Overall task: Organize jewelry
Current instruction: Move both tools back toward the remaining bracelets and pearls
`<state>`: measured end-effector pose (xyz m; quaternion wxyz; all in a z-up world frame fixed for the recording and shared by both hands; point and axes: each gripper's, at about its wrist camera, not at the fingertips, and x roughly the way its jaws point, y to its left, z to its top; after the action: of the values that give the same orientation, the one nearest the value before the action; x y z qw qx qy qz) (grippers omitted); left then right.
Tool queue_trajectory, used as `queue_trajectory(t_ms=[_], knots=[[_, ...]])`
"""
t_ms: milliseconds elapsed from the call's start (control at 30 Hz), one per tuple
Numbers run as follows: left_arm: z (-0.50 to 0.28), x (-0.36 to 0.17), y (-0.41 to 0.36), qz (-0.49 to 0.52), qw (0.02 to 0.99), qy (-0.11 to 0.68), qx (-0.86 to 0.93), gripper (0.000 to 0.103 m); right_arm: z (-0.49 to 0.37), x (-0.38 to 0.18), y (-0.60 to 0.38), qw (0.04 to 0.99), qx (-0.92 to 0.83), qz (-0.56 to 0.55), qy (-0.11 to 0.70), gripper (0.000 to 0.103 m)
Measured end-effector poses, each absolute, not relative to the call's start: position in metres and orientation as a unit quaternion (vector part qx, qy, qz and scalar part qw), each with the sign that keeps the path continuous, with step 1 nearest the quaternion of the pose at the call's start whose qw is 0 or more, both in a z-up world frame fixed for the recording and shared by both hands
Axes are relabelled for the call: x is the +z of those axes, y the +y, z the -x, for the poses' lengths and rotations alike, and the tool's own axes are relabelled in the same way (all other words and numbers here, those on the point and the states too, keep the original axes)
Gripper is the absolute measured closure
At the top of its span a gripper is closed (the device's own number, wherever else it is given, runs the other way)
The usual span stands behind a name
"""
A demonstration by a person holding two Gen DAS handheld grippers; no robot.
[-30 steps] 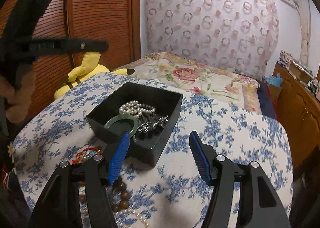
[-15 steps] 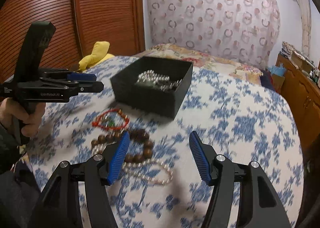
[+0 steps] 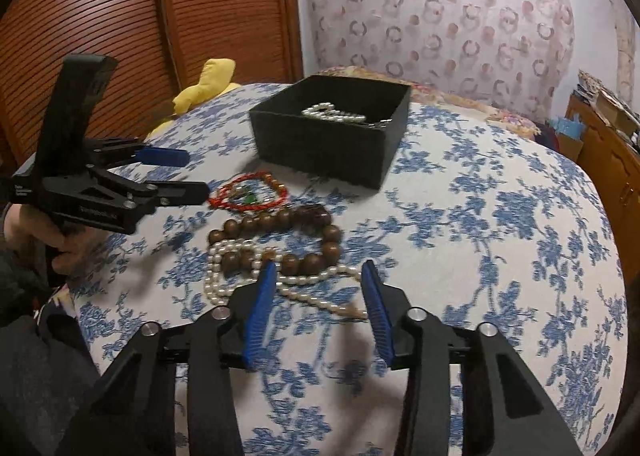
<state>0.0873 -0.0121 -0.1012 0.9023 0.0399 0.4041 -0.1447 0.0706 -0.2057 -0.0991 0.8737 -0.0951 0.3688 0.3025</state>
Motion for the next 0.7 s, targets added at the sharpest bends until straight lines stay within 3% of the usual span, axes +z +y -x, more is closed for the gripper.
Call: queue_trajectory(t_ms=[533,600,700], knots=[[-0.095,-0.115,-0.018,-0.059,0.890,0.430,-0.138,0.010,-0.075,-0.110,-0.185,0.852,0.310,0.167,0.389,0.065],[-0.095,-0.116,-0.020,-0.063,0.890,0.431,-0.136,0.009,-0.073,-0.111,-0.187,0.849,0.317,0.164,0.389,0.072],[-0.094,-0.116,-0.021,-0.066,0.889,0.432,-0.136,0.009,-0.067,-0.111,-0.192,0.848,0.322,0.167,0.387,0.093]])
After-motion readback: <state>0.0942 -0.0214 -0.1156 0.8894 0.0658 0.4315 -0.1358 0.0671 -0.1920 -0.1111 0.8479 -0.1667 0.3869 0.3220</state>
